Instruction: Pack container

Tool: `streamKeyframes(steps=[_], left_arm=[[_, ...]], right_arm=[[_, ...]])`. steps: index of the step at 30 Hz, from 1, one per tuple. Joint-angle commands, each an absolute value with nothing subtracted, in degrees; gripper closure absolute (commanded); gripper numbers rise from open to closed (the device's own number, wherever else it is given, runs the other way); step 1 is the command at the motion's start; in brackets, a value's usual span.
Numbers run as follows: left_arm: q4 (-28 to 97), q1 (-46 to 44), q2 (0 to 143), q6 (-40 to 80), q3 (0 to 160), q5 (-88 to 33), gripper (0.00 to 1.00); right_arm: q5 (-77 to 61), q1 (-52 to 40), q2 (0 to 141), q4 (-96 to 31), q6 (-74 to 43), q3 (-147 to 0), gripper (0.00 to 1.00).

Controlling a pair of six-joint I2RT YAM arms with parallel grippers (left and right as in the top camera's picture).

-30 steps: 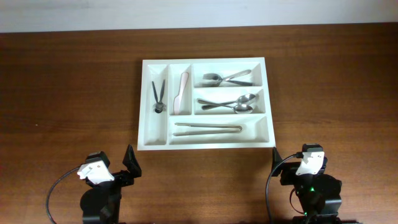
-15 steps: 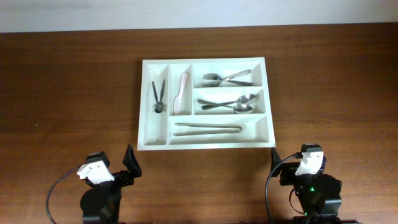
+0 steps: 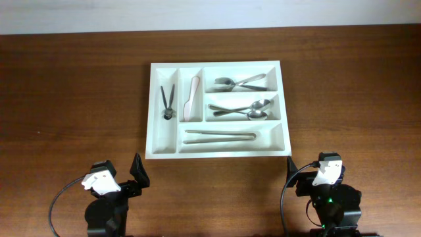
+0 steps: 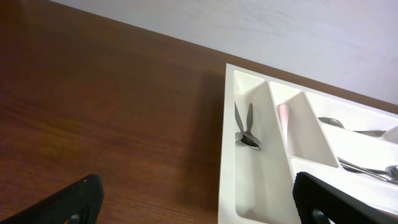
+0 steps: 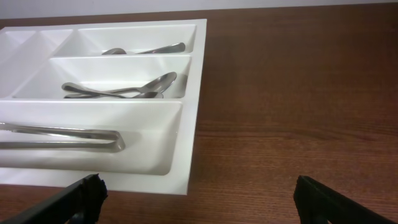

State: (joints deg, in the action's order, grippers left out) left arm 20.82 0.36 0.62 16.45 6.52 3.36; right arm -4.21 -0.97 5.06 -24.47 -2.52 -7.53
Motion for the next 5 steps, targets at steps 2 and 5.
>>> streamKeyframes(steps=[2, 5], left_arm=[[20.9, 0.6, 0.3, 15.6, 6.3, 2.7, 0.01], [20.9, 0.5, 0.3, 15.6, 6.3, 2.7, 0.01]], right_arm=[[-4.7, -1.5, 4.3, -24.5, -1.9, -7.1, 0.02], [-4.7, -1.5, 4.3, -24.5, -1.9, -7.1, 0.01]])
